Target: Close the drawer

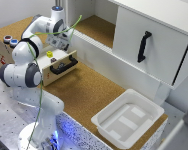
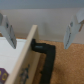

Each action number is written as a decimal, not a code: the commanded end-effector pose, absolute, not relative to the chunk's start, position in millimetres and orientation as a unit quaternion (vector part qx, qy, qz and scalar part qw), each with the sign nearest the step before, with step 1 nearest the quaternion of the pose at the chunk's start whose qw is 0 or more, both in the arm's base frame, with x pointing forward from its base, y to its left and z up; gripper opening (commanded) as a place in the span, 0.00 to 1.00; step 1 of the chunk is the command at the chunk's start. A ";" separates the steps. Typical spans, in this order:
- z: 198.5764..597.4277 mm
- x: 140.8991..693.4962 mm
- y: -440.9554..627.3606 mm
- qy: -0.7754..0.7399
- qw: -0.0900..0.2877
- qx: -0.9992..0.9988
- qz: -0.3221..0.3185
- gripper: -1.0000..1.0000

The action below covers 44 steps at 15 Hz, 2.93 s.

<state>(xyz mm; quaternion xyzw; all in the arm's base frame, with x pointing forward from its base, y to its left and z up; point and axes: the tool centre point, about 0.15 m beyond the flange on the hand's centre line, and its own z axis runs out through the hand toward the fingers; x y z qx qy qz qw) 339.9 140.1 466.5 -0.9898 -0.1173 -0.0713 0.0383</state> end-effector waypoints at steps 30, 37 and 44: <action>313.0 353.9 253.0 -0.127 0.079 -0.985 -0.085 0.00; 328.9 363.3 295.3 -0.158 0.126 -0.974 -0.105 0.00; 329.1 352.5 306.1 -0.176 0.156 -0.968 -0.085 0.00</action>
